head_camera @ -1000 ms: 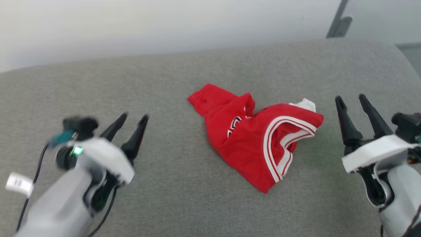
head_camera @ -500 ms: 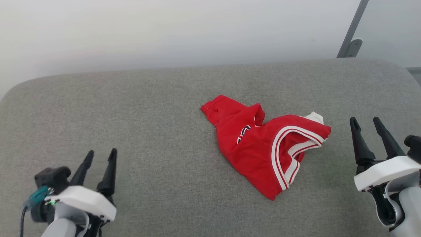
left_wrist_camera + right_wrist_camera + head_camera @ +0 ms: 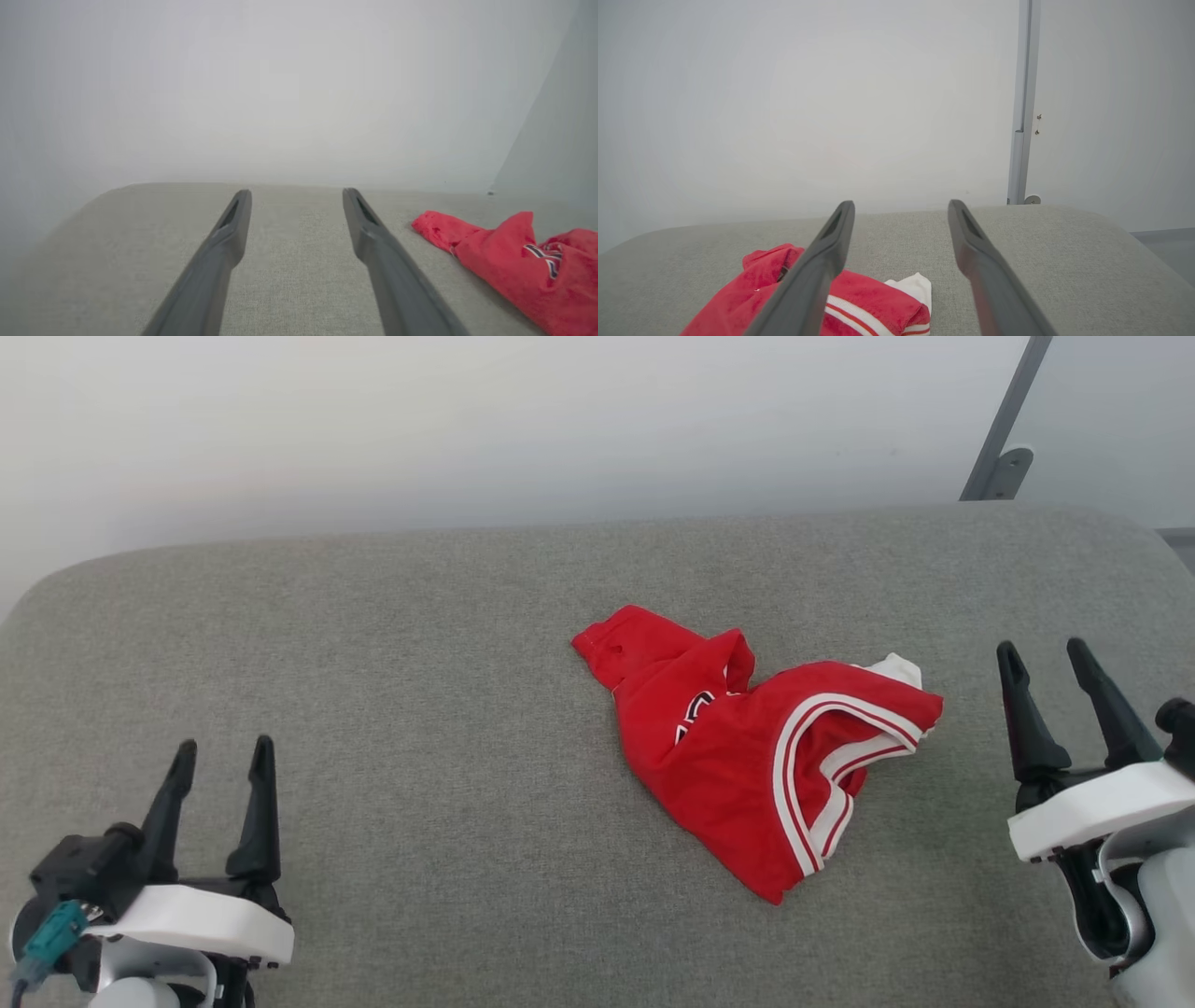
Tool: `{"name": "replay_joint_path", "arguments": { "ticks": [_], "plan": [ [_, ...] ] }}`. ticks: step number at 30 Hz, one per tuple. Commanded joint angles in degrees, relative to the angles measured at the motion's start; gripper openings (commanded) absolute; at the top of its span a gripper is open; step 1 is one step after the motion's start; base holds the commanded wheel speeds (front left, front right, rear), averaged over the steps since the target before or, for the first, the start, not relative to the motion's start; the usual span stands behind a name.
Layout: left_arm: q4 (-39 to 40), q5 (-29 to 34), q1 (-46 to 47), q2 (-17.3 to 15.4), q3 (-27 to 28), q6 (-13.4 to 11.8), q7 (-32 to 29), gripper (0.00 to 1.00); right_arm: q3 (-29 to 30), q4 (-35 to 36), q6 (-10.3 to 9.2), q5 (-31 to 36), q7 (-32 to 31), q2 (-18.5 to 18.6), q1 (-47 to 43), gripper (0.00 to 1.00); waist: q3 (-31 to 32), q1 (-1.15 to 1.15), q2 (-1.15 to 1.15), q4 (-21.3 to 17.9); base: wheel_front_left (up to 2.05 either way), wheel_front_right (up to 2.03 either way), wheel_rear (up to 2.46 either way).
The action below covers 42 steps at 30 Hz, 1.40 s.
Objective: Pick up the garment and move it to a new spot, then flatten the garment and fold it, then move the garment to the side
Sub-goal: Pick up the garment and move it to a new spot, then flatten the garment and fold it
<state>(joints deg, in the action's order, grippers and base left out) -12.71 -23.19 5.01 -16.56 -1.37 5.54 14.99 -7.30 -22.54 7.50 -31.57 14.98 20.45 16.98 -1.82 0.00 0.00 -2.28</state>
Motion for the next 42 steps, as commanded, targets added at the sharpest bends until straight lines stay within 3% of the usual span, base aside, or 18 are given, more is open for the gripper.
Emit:
{"name": "replay_joint_path", "arguments": {
  "ticks": [1,15,35,42],
  "plan": [
    [1.0,1.1,-0.7,0.4,0.8,0.4,0.3,1.00,0.1,0.6,-0.02,0.7,0.3,-0.2,0.3,1.00,-0.1,0.00,0.00,-0.1,0.00,0.00,0.00],
    [1.4,2.7,-1.8,3.9,3.1,1.8,0.3,1.00,0.2,1.6,-0.02,1.8,0.3,-0.7,-0.8,1.00,-0.1,0.00,0.00,-0.4,0.00,0.00,0.00],
    [1.1,2.1,-2.2,4.2,1.9,2.0,0.3,1.00,0.8,1.7,-0.02,0.6,0.2,-0.6,-1.1,1.00,0.1,0.00,0.00,-0.6,0.00,0.00,0.00],
    [1.5,1.6,-1.0,5.3,1.7,2.0,0.3,1.00,-0.3,-0.1,-0.02,-0.6,-5.6,2.4,1.4,1.00,-1.5,0.00,0.00,0.8,0.00,0.00,0.00]
  ]
}}
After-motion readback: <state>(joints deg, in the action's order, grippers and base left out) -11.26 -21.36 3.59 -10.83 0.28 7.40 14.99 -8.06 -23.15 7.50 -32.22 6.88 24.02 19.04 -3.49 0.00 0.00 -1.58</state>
